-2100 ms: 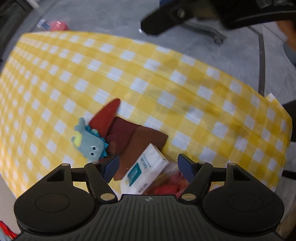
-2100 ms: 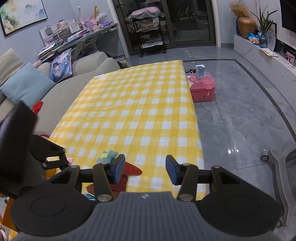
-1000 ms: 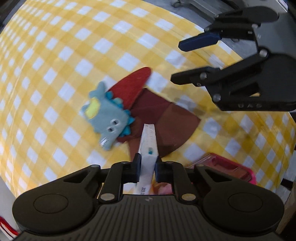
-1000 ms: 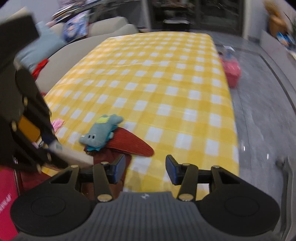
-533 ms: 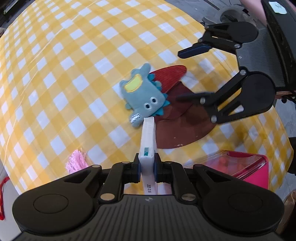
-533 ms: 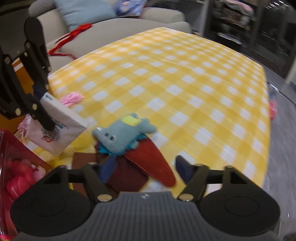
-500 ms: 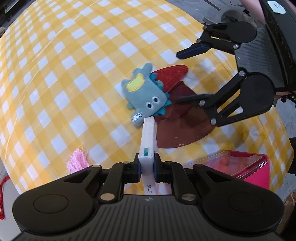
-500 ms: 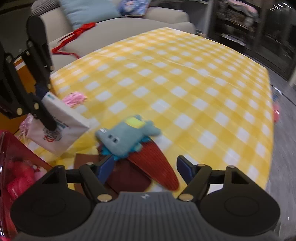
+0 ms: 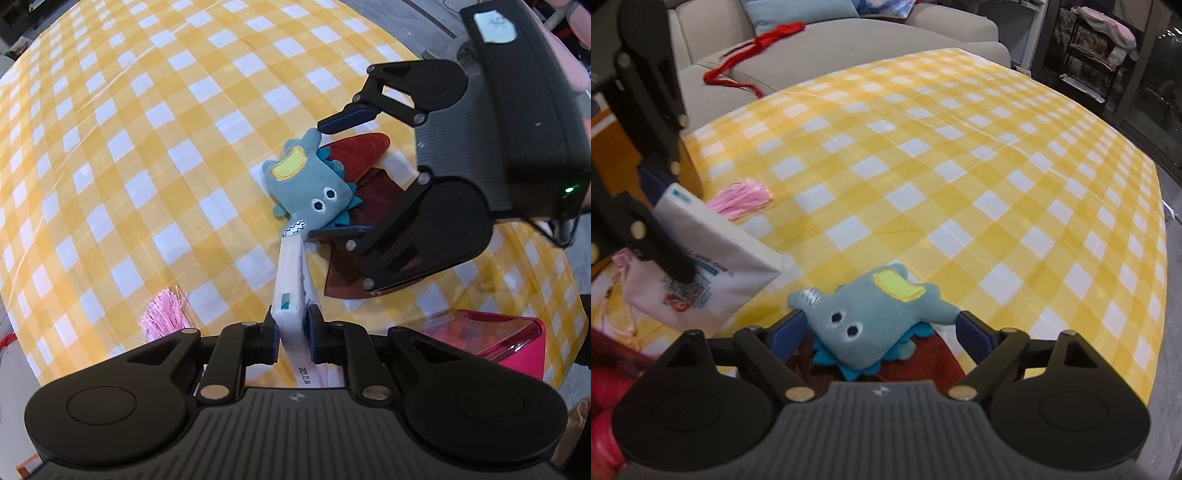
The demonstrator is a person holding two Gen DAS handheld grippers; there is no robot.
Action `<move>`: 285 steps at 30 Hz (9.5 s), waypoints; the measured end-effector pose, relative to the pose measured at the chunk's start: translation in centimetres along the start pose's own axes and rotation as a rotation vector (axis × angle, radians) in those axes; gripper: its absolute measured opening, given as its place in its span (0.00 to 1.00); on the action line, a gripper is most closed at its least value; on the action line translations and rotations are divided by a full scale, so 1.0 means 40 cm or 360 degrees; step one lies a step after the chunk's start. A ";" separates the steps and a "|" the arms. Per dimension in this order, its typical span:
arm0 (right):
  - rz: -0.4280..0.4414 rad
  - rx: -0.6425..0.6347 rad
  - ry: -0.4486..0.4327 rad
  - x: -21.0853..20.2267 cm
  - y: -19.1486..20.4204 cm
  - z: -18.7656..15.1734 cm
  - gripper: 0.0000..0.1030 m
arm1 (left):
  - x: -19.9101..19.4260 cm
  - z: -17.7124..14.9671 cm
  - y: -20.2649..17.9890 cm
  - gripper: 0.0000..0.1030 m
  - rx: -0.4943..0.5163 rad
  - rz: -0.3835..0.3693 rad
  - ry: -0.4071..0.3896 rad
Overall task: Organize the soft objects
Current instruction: 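Grasp the teal plush toy with the right tool while the left tool holds the tissue pack, then lift the teal plush toy with the right tool while the left tool holds the tissue pack, then carry the tissue pack and teal plush with both tools over the orange box, then lower both items into the orange box and open both tools, then move both tools back over the table toward the pink sachet and maroon cloth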
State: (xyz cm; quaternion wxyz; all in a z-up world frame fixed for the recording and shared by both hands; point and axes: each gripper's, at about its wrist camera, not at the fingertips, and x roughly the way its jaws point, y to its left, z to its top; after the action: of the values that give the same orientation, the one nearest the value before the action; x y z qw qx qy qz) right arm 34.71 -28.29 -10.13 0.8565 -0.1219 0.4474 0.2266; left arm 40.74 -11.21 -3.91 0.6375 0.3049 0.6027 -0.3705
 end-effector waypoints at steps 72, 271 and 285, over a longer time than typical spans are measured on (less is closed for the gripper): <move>-0.0010 0.1096 0.0364 -0.130 -0.159 -0.174 0.47 | -0.258 -0.068 -0.108 0.11 -0.0067 0.0202 -0.0150; -0.0161 0.0648 -0.0127 -0.384 0.246 0.050 0.59 | -0.259 -0.564 0.078 0.73 -0.0987 0.0085 -0.1144; -0.0168 0.0929 -0.0162 -0.406 0.095 -0.126 0.60 | -0.227 -0.392 -0.013 0.73 -0.0520 0.0246 -0.0724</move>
State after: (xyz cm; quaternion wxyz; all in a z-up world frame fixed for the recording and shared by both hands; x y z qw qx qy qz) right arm 21.16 -31.60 0.31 0.8873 0.1179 0.4430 0.0494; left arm 31.81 2.57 3.75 0.8233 0.1523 0.4709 -0.2779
